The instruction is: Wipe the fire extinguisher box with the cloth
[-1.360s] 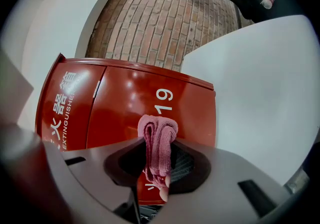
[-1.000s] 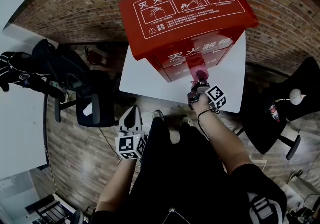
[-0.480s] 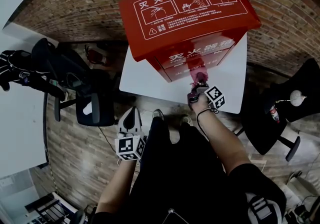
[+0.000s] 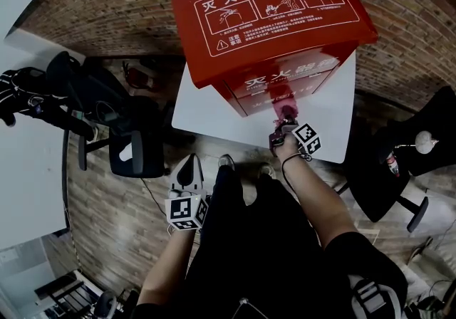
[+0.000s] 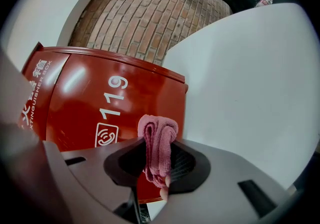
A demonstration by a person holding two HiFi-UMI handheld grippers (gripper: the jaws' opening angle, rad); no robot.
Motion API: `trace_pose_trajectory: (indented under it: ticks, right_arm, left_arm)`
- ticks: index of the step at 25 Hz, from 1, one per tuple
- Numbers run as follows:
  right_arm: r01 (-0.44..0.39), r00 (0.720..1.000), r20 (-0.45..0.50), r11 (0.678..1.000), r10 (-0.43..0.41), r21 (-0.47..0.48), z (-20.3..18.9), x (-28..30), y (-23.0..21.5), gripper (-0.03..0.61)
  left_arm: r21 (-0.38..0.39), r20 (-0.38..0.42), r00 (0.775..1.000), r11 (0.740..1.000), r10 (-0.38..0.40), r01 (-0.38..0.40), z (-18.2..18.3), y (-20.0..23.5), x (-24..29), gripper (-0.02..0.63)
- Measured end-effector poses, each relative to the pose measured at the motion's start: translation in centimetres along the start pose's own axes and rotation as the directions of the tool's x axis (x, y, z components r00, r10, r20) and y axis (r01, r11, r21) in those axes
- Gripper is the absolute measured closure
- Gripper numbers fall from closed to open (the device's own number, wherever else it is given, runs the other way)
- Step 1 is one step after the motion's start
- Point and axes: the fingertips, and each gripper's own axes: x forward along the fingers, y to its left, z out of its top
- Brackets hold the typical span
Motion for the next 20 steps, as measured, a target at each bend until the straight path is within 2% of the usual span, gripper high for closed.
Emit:
trace_pose_trajectory:
  ticks: [7,13,20]
  right_arm:
    - [0.029,1.000,-0.006,0.999,-0.030,-0.040,-0.2,1.1,-2.5,0.471]
    - [0.047,0.999,-0.008,0.999,-0.047,-0.010,-0.7,1.6,-3.4,0.471]
    - [0.088,0.996,-0.002,0.995,-0.089,-0.045,-0.5,2.5,-5.5,0.471]
  left_arm:
    - [-0.004,-0.003,1.000,1.000,0.008,-0.008,-0.2,0.3,-0.2,0.586]
    - [-0.002,-0.012,1.000,1.000,0.006,-0.006,-0.7,0.4,-0.3,0.586]
    - [0.008,-0.026,1.000,1.000,0.005,-0.005,-1.3,0.8,-0.3,0.586]
